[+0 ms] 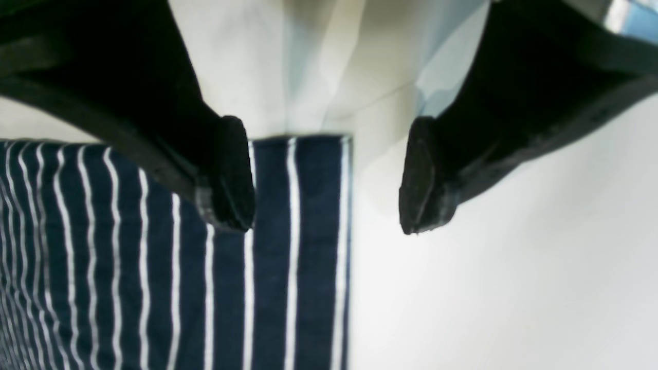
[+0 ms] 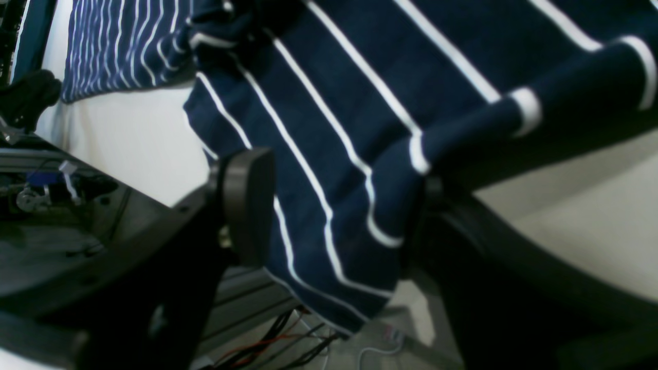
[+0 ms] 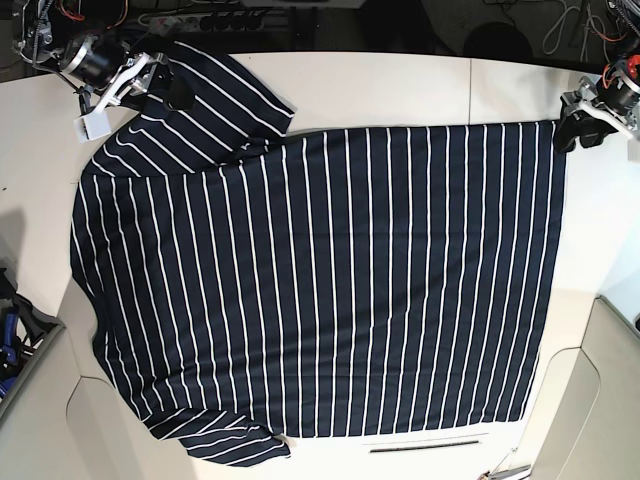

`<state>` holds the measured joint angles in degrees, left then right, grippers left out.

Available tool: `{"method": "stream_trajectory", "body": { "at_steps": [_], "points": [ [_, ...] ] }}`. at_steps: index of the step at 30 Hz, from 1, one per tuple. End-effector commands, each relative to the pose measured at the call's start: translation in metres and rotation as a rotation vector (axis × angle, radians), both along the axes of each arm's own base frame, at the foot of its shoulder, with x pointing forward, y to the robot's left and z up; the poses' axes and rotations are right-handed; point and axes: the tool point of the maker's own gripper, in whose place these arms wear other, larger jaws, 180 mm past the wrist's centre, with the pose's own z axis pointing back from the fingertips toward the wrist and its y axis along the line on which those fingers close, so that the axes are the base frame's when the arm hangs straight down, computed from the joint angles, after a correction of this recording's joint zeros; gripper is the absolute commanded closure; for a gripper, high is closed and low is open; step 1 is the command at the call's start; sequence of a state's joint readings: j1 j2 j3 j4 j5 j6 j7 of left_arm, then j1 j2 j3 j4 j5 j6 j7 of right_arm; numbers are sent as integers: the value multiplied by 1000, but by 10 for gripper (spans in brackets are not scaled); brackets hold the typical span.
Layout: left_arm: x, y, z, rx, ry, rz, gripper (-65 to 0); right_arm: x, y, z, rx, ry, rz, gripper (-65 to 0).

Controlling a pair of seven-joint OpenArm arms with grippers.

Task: Fold the T-shirt properly
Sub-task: 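Move both grippers down to the shirt's shoulder corners and grasp them, then lift the shoulder corners with both grippers and pull them back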

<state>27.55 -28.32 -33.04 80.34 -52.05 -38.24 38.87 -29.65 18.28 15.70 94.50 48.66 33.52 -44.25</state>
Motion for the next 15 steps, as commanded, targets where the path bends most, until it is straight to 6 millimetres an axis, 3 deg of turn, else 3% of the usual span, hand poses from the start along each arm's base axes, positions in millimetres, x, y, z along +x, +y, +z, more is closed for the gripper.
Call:
{"method": "stream_trajectory", "body": {
  "at_steps": [1,15],
  "points": [
    [-3,-1,-1,12,25,-34,-472,-2,-2,1,-14,2,17,-354],
    [-10,-19,-7,-57,79,-84,-472,-2,-2,1,-14,2,17,-354]
  ]
}}
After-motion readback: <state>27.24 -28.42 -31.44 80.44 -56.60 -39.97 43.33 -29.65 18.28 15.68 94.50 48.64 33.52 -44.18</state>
